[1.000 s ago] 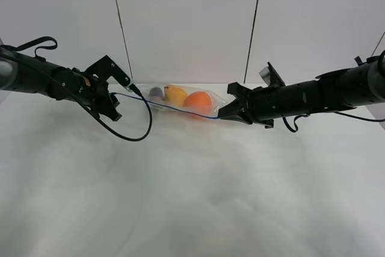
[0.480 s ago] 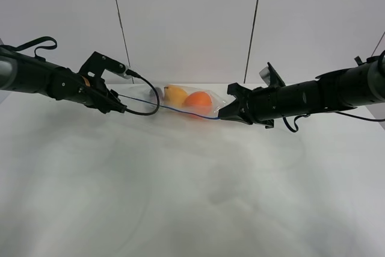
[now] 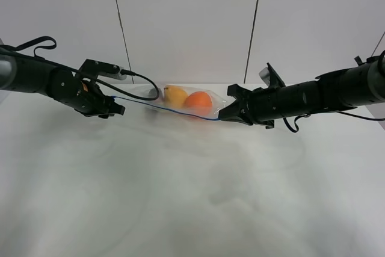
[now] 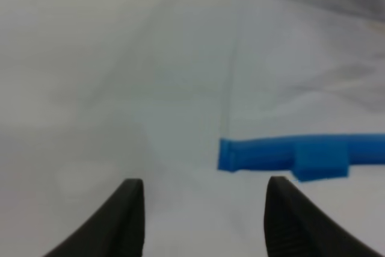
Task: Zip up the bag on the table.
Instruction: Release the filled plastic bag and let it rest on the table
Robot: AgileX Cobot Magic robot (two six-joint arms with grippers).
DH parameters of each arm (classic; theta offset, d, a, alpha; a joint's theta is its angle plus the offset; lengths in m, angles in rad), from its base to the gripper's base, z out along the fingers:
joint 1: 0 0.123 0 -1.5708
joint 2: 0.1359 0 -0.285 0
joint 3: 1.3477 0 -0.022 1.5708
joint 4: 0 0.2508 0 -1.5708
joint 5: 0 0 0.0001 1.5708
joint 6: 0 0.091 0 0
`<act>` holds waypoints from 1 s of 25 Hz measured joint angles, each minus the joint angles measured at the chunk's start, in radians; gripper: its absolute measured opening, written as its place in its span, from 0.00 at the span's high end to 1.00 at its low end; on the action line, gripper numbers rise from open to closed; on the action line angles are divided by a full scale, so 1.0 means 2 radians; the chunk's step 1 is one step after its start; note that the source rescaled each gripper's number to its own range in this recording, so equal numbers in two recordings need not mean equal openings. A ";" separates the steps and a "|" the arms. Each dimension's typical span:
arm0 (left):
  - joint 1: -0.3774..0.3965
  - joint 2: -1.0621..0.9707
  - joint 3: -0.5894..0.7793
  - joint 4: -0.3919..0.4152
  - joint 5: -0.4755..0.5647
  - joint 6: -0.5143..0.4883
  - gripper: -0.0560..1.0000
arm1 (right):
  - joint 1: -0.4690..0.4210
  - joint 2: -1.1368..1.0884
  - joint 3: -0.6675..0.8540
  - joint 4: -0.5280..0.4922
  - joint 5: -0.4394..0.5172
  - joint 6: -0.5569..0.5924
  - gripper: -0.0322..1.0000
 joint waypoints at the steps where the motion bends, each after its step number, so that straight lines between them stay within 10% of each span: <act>1: 0.000 0.000 0.000 0.000 0.006 -0.005 0.38 | 0.000 0.000 0.000 0.000 0.000 0.000 0.97; 16: 0.034 0.000 -0.064 0.000 0.171 -0.041 0.38 | 0.000 0.000 0.000 -0.008 -0.001 0.000 0.97; 25: 0.069 -0.048 -0.066 -0.003 0.186 -0.043 0.38 | 0.000 0.000 0.000 -0.013 -0.003 0.000 0.97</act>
